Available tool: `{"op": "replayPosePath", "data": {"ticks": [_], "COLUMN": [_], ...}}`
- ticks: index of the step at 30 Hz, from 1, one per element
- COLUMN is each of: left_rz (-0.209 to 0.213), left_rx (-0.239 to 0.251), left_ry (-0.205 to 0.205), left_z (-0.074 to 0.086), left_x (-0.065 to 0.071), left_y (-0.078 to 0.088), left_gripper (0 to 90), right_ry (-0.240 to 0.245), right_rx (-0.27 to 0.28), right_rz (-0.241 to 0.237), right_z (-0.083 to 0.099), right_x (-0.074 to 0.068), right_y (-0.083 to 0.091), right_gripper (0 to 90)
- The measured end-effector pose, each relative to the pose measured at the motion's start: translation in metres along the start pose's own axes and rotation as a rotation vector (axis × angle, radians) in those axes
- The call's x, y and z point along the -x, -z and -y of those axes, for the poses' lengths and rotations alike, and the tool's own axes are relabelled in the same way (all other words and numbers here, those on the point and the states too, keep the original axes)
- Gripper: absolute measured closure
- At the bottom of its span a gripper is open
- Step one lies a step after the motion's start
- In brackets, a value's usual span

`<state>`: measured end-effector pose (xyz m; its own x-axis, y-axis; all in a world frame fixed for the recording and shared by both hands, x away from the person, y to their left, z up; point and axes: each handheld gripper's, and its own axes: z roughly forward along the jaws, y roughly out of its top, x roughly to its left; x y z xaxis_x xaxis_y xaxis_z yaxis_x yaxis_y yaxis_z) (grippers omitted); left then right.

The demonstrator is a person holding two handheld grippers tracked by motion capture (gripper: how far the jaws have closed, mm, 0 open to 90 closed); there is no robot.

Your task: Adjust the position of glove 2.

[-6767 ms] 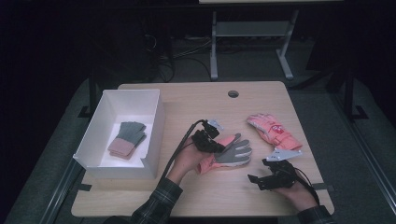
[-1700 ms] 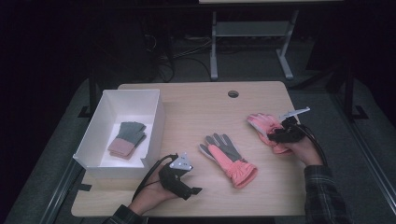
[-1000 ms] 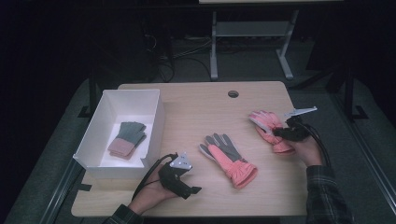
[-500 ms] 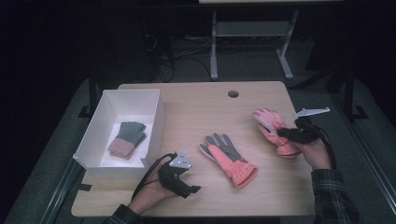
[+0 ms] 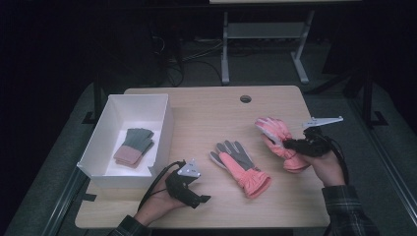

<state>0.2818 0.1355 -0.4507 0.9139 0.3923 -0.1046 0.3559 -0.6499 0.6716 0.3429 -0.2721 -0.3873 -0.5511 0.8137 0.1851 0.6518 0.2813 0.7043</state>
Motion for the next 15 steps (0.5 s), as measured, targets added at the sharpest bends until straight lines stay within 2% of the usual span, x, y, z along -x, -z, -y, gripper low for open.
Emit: {"op": "replayPosePath", "data": {"ticks": [1, 3, 8, 13, 15], "left_rz": [0.0, 0.0, 0.0, -0.003, -0.004], "left_rx": [0.0, -0.007, -0.006, 0.003, -0.001], "left_ry": [0.0, -0.005, -0.006, 0.007, -0.003], "left_z": [0.0, 0.0, 0.0, 0.0, 0.0], "left_x": [0.0, 0.0, -0.001, 0.0, 0.0], "left_y": [0.0, 0.0, 0.0, 0.0, 0.0], "left_gripper": [13.6, 13.6, 13.6, 13.6, 13.6], "right_ry": [0.0, 0.019, 0.018, 0.028, 0.036], "right_rx": [0.0, 0.001, 0.008, 0.012, 0.011], "right_rz": [0.0, -0.014, -0.034, -0.056, -0.061], "right_z": [0.0, -0.003, -0.009, -0.013, -0.015], "right_x": [0.0, -0.011, -0.028, -0.044, -0.051], "right_y": [0.0, 0.002, 0.004, 0.002, -0.001], "right_gripper": [86.4, 86.4, 86.3, 86.3, 86.2]}}
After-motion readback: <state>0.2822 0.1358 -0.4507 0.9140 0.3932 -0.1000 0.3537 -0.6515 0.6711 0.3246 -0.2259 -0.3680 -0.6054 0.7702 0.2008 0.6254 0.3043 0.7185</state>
